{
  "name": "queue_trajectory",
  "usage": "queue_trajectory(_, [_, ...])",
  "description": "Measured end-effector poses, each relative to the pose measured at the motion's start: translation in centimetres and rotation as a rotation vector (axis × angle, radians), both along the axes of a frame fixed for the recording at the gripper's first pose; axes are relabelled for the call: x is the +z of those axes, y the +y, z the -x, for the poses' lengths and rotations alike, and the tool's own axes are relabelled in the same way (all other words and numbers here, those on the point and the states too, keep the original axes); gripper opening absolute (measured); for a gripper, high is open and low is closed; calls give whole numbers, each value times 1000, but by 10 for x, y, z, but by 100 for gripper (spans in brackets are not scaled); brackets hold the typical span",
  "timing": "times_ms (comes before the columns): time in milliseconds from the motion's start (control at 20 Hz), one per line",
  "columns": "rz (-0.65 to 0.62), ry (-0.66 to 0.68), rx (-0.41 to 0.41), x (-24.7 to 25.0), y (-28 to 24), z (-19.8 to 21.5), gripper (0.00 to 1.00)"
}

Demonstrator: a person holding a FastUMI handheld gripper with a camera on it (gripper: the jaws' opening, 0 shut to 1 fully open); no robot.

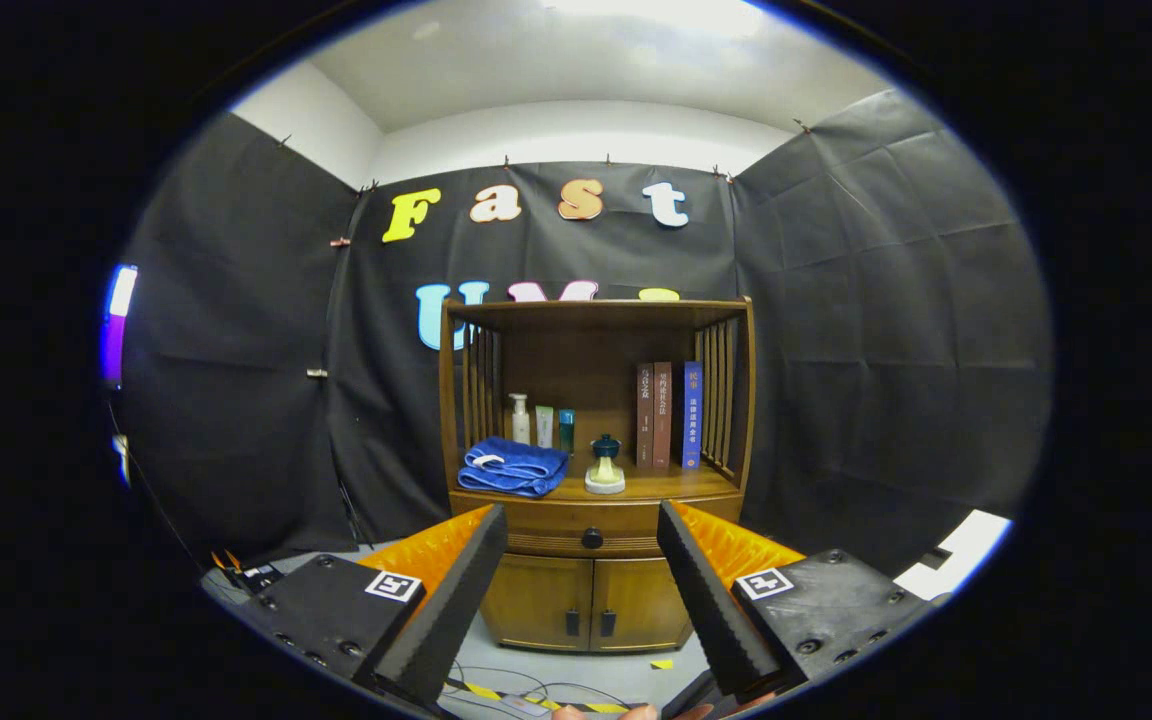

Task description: Pull open the drawer, take out the items inside it, and place them on the countertop above the cabinet.

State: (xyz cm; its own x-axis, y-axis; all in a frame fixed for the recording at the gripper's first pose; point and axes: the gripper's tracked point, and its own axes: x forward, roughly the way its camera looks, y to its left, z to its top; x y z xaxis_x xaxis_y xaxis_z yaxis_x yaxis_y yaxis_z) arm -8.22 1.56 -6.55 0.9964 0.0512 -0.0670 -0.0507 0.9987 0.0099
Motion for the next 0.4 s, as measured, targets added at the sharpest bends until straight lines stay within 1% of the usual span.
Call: queue_trajectory(400, [-8, 20, 6, -9, 6, -9, 99])
